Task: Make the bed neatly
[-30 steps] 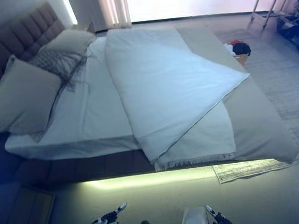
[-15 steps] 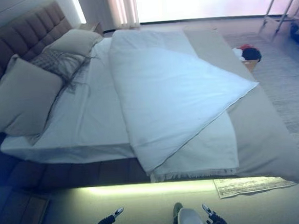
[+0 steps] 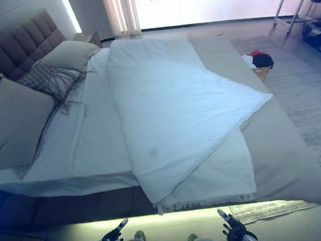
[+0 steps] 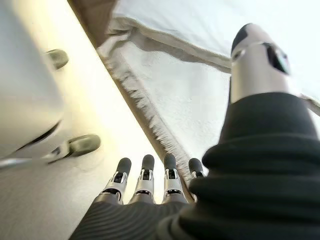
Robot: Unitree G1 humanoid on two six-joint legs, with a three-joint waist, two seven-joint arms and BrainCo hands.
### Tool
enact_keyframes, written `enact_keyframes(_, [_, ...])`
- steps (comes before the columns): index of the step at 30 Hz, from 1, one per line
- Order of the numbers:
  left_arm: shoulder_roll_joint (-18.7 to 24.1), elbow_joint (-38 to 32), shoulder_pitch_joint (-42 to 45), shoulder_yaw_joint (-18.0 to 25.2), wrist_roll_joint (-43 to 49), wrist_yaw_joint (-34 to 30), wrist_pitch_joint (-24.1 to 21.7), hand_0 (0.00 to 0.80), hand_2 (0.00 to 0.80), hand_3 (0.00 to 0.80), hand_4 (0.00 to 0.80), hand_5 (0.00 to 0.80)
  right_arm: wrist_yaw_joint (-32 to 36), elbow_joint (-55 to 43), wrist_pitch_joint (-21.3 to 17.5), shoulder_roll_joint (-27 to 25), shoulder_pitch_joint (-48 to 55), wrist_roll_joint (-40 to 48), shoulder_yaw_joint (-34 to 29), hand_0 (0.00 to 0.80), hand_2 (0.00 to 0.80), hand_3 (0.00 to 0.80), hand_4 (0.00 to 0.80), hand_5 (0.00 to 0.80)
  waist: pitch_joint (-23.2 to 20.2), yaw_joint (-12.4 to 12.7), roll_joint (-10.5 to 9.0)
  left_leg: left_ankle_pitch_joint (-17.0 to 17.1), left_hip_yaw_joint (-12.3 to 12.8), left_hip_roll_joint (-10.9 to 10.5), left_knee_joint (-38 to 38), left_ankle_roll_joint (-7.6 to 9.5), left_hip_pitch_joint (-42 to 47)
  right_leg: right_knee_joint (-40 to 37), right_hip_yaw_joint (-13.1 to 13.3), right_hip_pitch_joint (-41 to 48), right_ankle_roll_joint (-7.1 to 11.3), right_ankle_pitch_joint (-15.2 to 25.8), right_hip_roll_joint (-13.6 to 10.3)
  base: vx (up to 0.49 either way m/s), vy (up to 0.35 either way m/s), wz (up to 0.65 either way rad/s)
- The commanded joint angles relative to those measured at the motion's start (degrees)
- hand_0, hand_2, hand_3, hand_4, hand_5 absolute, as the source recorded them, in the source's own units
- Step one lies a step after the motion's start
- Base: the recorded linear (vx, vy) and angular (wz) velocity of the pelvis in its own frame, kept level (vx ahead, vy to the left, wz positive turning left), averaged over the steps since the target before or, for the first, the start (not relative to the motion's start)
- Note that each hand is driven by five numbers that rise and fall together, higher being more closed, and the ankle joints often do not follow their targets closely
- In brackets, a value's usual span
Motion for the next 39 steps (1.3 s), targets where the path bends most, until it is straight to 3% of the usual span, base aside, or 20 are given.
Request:
enact_keyframes(1, [1.6, 1.7, -0.3, -0.6, 2.9, 0.6, 1.0, 0.000, 0.000, 0.000, 0.000, 0.000, -2.2, -0.1, -3.6, 0.9, -3.2, 2.0, -1.8, 0.000, 0.000, 0.000, 0.000, 0.000, 0.6, 0.0, -3.53, -1.1, 0.9, -3.1, -0.3, 3.52, 0.8, 0.1, -0.9, 0.4, 4.87, 2.8, -7.9, 0.113, 0.033, -0.16])
enact_keyframes(7, [2.8, 1.0, -0.4, -1.9, 1.8, -0.9, 0.2, 0.000, 0.000, 0.000, 0.000, 0.000, -4.5, -1.9, -4.1, 0.5, -6.9, 4.6, -2.0, 0.000, 0.000, 0.000, 0.000, 0.000, 0.8, 1.2, -3.65, -2.6, 1.0, -2.9, 2.9, 3.62, -0.9, 1.1, -0.3, -0.8, 4.95, 2.3, -8.5, 0.076, -0.005, 0.05])
enact_keyframes(11, [2.5, -0.8, -2.9, -4.9, -1.9, -3.9, -1.2, 0.000, 0.000, 0.000, 0.000, 0.000, -5.8, -4.7, -3.5, -0.7, -12.1, 8.8, -0.6, 0.000, 0.000, 0.000, 0.000, 0.000, 3.7, 2.5, -3.90, -4.5, -1.2, -2.9, 12.6, 3.35, -10.3, 7.4, 1.1, -7.2, 3.66, 0.3, -8.9, -0.096, -0.038, 0.09])
enact_keyframes(18, [3.4, -2.6, -9.4, -8.3, -6.8, -6.3, -2.6, 0.000, 0.000, 0.000, 0.000, 0.000, -7.4, -5.5, -0.6, -3.6, -23.5, 15.3, -0.2, 0.000, 0.000, 0.000, 0.000, 0.000, 9.9, 2.9, -3.48, -5.8, -3.5, -3.2, 23.2, 3.58, -24.8, 17.8, 2.3, -21.1, 2.27, -1.4, -9.7, -0.218, -0.021, 0.10])
enact_keyframes(28, [5.5, -9.1, -14.8, -9.2, -17.1, -9.4, -4.0, 0.000, 0.000, 0.000, 0.000, 0.000, -9.6, -5.8, 2.5, -11.0, -34.6, 16.9, -0.4, 0.000, 0.000, 0.000, 0.000, 0.000, 15.8, 3.5, -1.76, -9.2, -4.2, -5.3, 34.4, 5.33, -39.0, 32.7, 3.2, -37.9, 1.65, -4.1, -11.2, -0.123, 0.008, 0.10])
enact_keyframes(30, [5.8, -11.7, -15.2, -9.3, -19.1, -9.3, -3.9, 0.000, 0.000, 0.000, 0.000, 0.000, -9.7, -5.7, 3.4, -12.4, -36.1, 16.5, -0.1, 0.000, 0.000, 0.000, 0.000, 0.000, 16.3, 3.5, -1.11, -9.8, -4.1, -5.3, 36.4, 5.64, -41.2, 35.2, 3.6, -40.6, 1.39, -4.6, -11.4, -0.036, 0.025, 0.03])
enact_keyframes(31, [5.9, -13.5, -15.6, -9.6, -20.2, -8.7, -3.8, 0.000, 0.000, 0.000, 0.000, 0.000, -10.2, -5.6, 4.2, -12.9, -36.7, 15.7, 0.1, 0.000, 0.000, 0.000, 0.000, 0.000, 16.6, 3.6, -0.64, -12.0, -4.3, -5.3, 38.4, 5.55, -41.8, 37.7, 4.1, -41.7, 1.65, -6.6, -11.3, 0.022, 0.021, 0.08])
enact_keyframes(39, [6.4, -20.4, -15.1, -11.1, -23.2, -7.9, -3.1, 0.000, 0.000, 0.000, 0.000, 0.000, -7.6, -6.1, 7.4, -17.5, -39.8, 14.2, 1.6, 0.000, 0.000, 0.000, 0.000, 0.000, 17.9, 4.3, 0.88, -13.4, -4.5, -5.2, 43.3, 6.06, -46.5, 44.4, 4.4, -47.2, 1.04, -8.3, -12.0, -0.001, 0.006, 0.05])
